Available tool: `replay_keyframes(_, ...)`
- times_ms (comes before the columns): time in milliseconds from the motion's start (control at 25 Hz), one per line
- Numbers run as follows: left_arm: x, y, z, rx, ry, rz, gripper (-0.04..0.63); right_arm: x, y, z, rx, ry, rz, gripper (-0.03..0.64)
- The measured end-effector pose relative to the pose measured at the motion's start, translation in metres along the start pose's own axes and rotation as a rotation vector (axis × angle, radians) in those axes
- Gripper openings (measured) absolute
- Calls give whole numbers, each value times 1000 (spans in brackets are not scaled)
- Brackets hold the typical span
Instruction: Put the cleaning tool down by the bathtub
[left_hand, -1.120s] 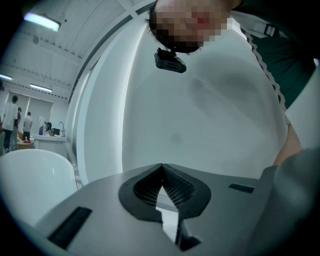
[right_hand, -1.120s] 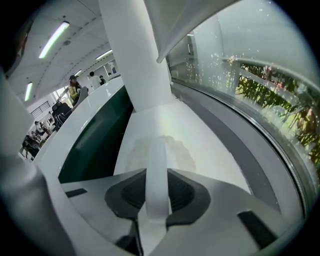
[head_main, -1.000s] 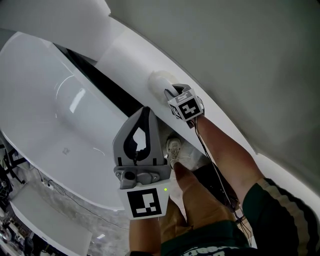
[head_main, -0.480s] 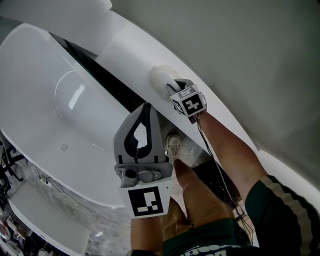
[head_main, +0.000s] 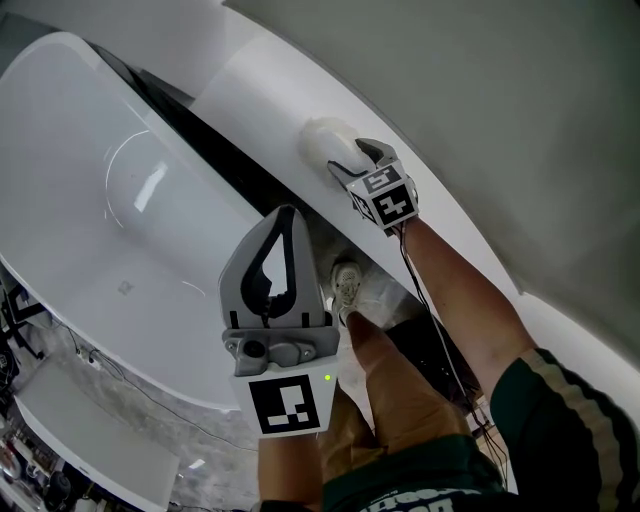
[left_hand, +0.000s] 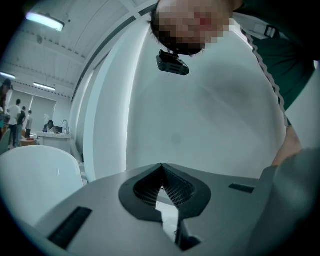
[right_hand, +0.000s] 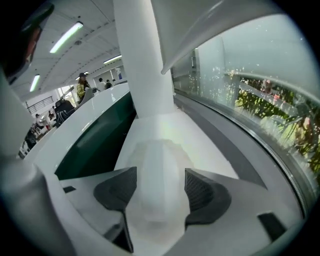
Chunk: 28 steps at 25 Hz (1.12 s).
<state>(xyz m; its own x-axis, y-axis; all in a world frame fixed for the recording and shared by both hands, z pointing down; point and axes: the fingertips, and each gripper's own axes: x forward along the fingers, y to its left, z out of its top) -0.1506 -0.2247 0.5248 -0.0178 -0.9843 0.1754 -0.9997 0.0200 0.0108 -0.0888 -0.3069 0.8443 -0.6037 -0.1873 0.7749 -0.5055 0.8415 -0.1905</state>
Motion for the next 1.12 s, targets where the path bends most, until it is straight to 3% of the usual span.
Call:
replay_keyframes(40, -1, 0, -1, 3, 3, 0, 9, -1, 2, 0, 3, -13, 6, 287)
replay_keyframes(160, -2, 2, -2, 10, 7, -1, 8, -3, 4, -1, 33, -42, 22, 288)
replay_keyframes(720, -13, -5, 13, 31, -14, -12, 8, -22, 19, 18, -64, -86, 25, 288)
replay_keyframes(1120, -33, -12, 58, 56, -64, -20, 9, -80, 53, 54, -121, -186, 50, 288)
